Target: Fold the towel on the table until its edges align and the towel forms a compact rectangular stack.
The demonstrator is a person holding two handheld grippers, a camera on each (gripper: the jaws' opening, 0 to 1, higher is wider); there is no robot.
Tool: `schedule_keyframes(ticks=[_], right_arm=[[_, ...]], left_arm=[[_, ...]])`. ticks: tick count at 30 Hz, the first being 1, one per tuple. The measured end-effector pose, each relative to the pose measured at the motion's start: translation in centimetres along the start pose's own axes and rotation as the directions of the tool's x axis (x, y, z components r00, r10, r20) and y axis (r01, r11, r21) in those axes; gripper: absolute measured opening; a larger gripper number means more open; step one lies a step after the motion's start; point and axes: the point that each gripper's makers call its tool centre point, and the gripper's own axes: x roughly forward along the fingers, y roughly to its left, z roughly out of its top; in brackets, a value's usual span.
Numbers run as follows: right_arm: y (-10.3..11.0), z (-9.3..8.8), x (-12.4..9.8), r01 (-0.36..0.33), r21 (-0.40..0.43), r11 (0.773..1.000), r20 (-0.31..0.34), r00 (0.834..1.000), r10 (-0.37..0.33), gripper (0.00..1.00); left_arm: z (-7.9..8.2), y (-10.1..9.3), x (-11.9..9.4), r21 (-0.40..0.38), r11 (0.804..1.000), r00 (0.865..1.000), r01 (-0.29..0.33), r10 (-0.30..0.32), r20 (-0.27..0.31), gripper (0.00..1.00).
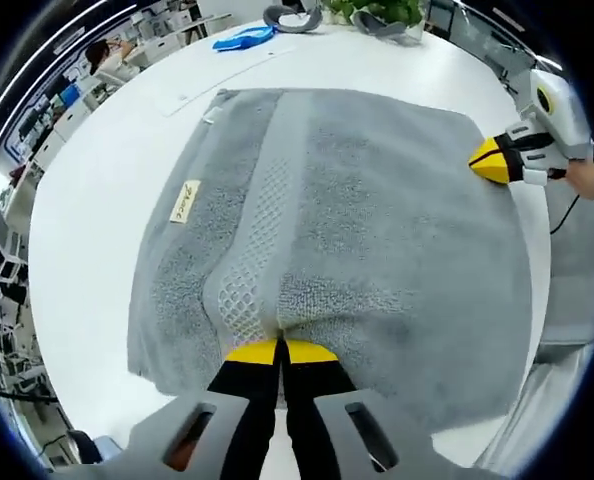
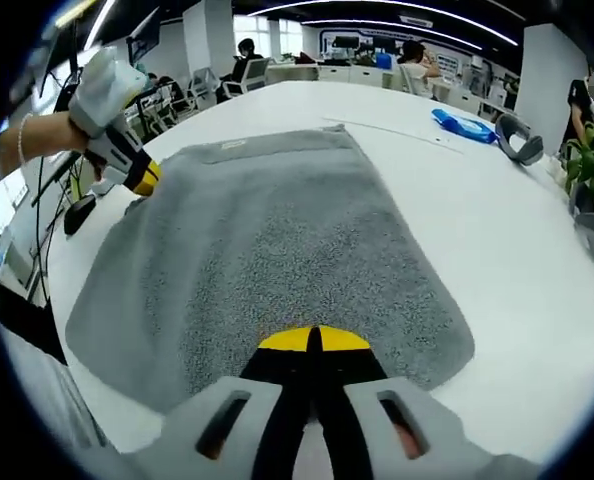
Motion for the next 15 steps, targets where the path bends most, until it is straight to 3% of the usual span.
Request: schedule_keyframes(ticks=[7, 15], right_arm=[[0.9, -0.6, -0.4, -0.009, -0.026, 1.0, -0.023, 1.0, 0.008, 0.0], [2.0, -1.3, -1.0, -0.047, -0.053, 0.997, -0.053, 0.998, 0.044, 0.0]], left_arm=[[0.3, 0.4, 0.2, -0.002, 0.998, 0.998, 0.055, -0.055, -0.031, 0.01], [0.9, 0.7, 0.4, 0.032, 0.998, 0.997, 0.061, -0.06, -0.051, 0.01]])
